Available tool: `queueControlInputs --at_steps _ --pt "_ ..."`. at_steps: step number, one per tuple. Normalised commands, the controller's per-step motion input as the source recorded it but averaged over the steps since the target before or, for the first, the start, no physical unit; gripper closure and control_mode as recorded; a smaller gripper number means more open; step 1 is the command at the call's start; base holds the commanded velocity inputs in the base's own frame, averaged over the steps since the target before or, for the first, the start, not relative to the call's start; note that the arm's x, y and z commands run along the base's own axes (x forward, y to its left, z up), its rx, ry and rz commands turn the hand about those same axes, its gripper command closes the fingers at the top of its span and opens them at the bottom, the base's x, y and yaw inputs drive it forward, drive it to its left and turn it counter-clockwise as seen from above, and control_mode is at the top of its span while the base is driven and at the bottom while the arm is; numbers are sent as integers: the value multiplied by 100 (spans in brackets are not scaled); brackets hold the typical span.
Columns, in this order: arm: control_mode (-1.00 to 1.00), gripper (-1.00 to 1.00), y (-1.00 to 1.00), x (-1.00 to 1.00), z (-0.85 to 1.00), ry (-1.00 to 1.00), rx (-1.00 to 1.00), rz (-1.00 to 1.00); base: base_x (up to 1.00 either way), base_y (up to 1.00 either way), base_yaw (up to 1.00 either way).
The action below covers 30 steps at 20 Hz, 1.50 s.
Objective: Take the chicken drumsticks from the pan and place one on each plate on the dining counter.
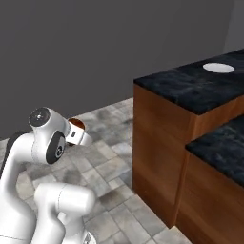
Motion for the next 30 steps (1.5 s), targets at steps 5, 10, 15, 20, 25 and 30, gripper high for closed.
queueControlInputs --at_steps 5,10,15,20,25,30 --pt "100 100 0 0 0 0 0 0 66 88 -28" --pt "100 100 0 0 0 0 0 0 68 85 -31" --pt "100 100 0 0 0 0 0 0 77 68 -48" --pt "100 100 0 0 0 0 0 0 76 65 -52" --pt "100 100 0 0 0 0 0 0 75 65 -53" --pt "100 100 0 0 0 0 0 0 75 64 -54"
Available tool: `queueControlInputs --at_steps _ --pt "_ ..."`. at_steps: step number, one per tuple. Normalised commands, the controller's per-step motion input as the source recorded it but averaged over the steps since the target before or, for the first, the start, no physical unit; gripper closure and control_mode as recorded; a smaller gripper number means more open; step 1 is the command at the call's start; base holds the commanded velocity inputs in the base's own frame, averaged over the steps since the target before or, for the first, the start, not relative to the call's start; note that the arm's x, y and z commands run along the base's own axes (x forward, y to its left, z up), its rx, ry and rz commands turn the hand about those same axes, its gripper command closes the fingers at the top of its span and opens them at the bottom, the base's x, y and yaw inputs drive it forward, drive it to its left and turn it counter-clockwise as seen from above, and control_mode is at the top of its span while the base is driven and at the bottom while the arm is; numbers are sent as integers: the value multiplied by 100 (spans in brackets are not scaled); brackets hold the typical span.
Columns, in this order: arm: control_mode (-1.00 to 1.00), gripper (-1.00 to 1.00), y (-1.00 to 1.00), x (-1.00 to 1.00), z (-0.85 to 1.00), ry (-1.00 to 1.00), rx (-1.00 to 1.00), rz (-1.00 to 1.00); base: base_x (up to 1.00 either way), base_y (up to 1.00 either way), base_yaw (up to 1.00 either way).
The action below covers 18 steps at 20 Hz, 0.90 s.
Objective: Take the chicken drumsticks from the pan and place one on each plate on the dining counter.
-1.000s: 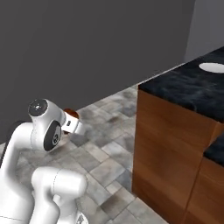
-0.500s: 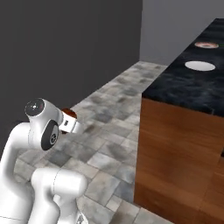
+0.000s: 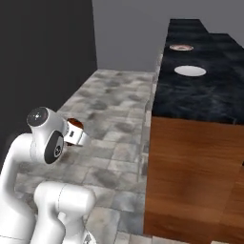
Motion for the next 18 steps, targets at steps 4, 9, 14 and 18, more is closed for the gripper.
queueControlInputs --at_steps 4,9,14,18 --pt "100 100 0 0 0 0 0 0 74 66 -52" --pt "100 100 0 0 0 0 0 0 73 68 -50" --pt "100 100 0 0 0 0 0 0 62 79 -40" --pt "100 100 0 0 0 0 0 0 61 79 -42"
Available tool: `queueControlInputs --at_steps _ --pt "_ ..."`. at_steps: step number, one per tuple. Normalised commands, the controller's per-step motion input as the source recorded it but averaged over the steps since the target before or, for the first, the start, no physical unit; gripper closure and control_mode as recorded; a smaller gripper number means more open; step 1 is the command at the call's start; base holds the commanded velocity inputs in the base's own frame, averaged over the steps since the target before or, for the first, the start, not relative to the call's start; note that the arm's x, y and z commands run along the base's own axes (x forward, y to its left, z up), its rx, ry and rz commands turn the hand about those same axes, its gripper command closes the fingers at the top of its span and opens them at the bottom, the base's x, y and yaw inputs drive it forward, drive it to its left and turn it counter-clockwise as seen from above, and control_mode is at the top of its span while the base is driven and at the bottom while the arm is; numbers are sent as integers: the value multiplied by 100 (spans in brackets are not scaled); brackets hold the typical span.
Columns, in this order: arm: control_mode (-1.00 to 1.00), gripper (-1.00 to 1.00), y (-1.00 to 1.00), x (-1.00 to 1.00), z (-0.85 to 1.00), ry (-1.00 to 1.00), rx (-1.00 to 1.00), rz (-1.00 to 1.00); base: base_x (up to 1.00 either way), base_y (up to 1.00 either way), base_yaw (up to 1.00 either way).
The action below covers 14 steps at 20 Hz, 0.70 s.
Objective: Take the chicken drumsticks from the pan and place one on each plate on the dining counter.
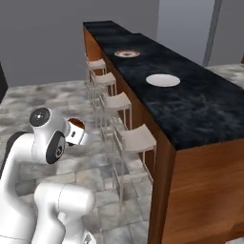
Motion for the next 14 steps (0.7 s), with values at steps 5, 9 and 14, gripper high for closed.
queueControlInputs --at_steps 5,9,14 --pt "100 100 0 0 0 0 0 0 55 79 -44" --pt "100 100 0 0 0 0 0 0 52 72 -51" --pt "100 100 0 0 0 0 0 0 48 64 -57"
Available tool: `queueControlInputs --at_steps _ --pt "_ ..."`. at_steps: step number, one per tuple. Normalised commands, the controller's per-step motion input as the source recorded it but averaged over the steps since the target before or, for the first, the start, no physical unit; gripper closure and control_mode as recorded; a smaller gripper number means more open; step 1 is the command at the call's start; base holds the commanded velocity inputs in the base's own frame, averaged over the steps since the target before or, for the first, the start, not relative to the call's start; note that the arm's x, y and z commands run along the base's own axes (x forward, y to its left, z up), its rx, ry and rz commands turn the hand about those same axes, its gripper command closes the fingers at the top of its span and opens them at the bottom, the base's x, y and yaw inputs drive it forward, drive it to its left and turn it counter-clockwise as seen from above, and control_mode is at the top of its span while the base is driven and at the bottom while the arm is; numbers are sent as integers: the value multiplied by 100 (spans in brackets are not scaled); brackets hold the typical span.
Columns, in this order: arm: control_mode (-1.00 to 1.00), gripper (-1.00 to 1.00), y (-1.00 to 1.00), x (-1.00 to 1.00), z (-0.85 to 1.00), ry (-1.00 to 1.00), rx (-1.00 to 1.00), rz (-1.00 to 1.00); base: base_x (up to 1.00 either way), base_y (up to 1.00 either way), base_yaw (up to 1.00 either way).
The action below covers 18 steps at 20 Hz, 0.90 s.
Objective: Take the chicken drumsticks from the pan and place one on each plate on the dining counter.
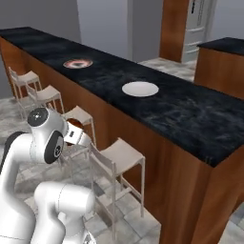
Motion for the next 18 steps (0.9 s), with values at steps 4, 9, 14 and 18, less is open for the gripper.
queueControlInputs --at_steps 4,9,14,18 --pt "100 100 0 0 0 0 0 0 43 66 -55" --pt "100 100 0 0 0 0 0 0 22 71 -54" --pt "100 100 0 0 0 0 0 0 2 62 -41" --pt "100 100 0 0 0 0 0 0 0 32 -16"
